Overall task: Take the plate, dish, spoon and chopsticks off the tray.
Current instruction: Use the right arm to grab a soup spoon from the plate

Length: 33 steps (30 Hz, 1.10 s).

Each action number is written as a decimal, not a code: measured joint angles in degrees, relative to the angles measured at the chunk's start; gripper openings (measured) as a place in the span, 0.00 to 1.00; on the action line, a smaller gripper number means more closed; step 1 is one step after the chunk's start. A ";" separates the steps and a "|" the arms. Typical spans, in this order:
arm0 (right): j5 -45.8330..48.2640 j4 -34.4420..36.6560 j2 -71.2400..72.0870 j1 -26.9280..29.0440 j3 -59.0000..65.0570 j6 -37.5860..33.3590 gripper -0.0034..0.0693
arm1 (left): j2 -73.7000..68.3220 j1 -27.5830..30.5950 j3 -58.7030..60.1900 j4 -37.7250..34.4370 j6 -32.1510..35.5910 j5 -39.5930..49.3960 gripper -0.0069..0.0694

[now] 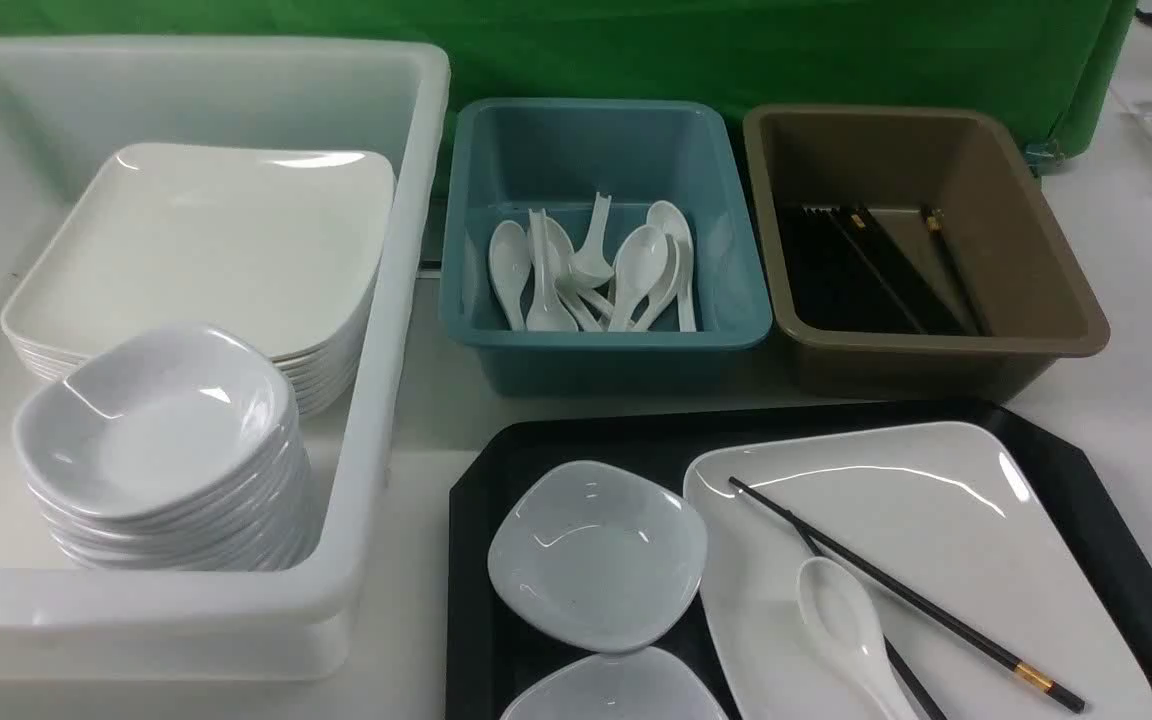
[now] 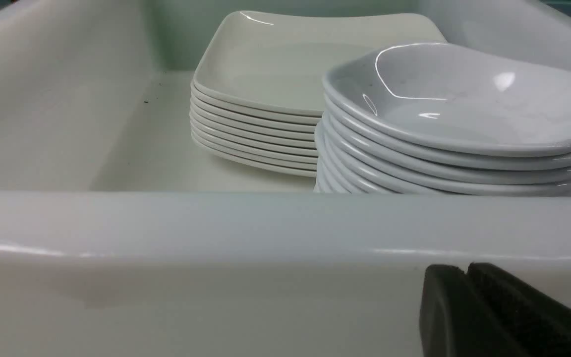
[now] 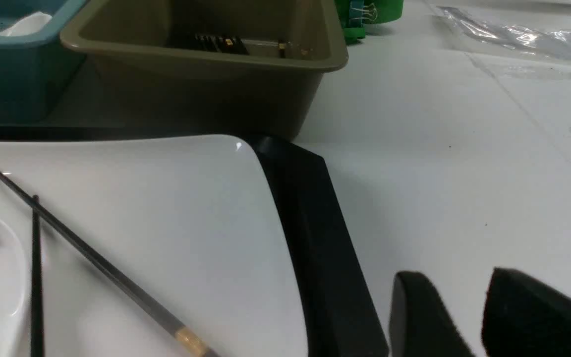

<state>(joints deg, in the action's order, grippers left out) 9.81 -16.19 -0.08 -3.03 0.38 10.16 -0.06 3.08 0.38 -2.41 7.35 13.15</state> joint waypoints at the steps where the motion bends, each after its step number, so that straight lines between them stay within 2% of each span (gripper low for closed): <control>1: 0.00 0.00 0.00 0.00 0.00 0.00 0.38 | 0.00 0.00 0.00 0.00 0.00 0.00 0.11; 17: 0.00 0.00 0.00 0.00 0.00 0.00 0.38 | 0.00 0.00 0.00 0.34 -0.05 -1.39 0.11; 21: 0.00 0.00 0.00 0.00 0.00 0.00 0.38 | 0.00 0.00 0.00 -6.70 -2.18 -8.87 0.11; 25: -0.52 0.33 0.00 0.00 0.00 0.81 0.38 | 0.00 0.00 0.00 -17.22 -6.83 -15.85 0.11; 27: -2.84 1.48 0.00 0.00 0.00 3.70 0.38 | 0.00 0.00 0.00 -18.66 -8.05 -16.68 0.11; 30: -14.76 8.30 0.00 0.00 0.00 19.90 0.38 | 0.00 0.00 0.00 -20.73 -10.96 -19.27 0.11; 33: -20.14 9.69 0.00 0.00 0.00 26.40 0.38 | 0.00 0.00 0.00 -21.71 -13.60 -21.19 0.11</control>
<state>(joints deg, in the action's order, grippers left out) -10.33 -6.50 -0.08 -3.03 0.38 36.56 -0.06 3.08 0.38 -24.12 -6.25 -8.04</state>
